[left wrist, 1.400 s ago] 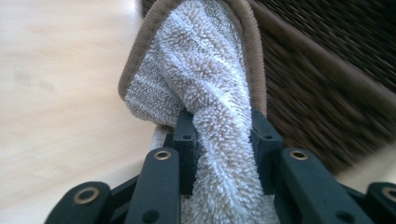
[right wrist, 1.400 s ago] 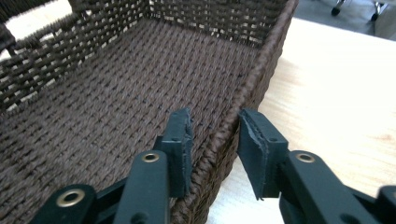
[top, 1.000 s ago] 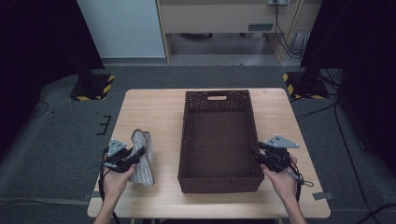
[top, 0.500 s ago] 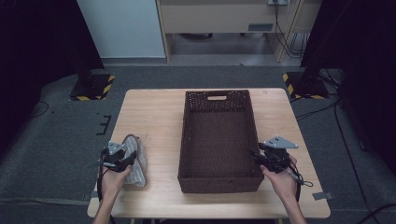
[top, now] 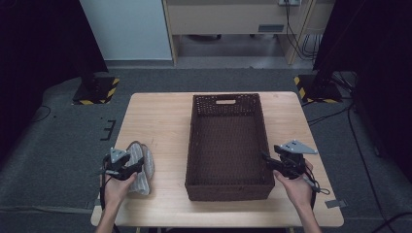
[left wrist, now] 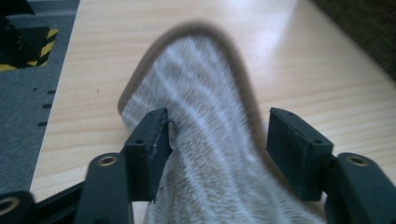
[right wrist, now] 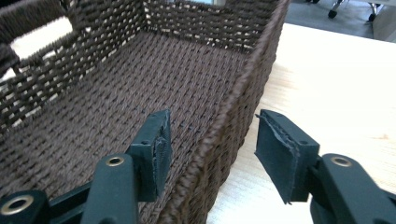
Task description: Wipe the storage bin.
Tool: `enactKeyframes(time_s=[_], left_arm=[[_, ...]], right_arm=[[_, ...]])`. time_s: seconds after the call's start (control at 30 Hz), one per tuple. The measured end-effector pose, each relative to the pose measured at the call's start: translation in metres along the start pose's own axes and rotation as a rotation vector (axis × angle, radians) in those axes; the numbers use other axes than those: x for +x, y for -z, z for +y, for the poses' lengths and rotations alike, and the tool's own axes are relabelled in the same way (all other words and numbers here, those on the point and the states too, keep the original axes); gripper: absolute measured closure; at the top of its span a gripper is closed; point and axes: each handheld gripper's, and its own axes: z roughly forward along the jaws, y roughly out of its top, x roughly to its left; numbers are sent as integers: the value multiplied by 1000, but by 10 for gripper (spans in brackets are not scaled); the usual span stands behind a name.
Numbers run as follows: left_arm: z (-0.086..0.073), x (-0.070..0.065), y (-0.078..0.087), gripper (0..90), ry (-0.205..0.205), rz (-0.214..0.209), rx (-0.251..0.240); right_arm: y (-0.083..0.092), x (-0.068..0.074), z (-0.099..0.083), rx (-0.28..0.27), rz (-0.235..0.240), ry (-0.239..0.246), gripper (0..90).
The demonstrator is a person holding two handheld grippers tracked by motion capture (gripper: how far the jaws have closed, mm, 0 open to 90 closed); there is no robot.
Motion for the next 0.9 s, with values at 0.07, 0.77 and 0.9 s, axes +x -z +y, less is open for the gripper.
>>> enactKeyframes(time_s=[0.07,0.77,0.9], left_arm=[[5,-3,6,365,0,-10,-24],[54,-86,4,396,-84,-232,-130],[61,-108,-4,411,-109,-273,-130]], right_arm=[[2,-2,1,-7,6,-10,448],[-14,4,-3,91,29,20,657],[-15,3,-2,99,32,28,661]])
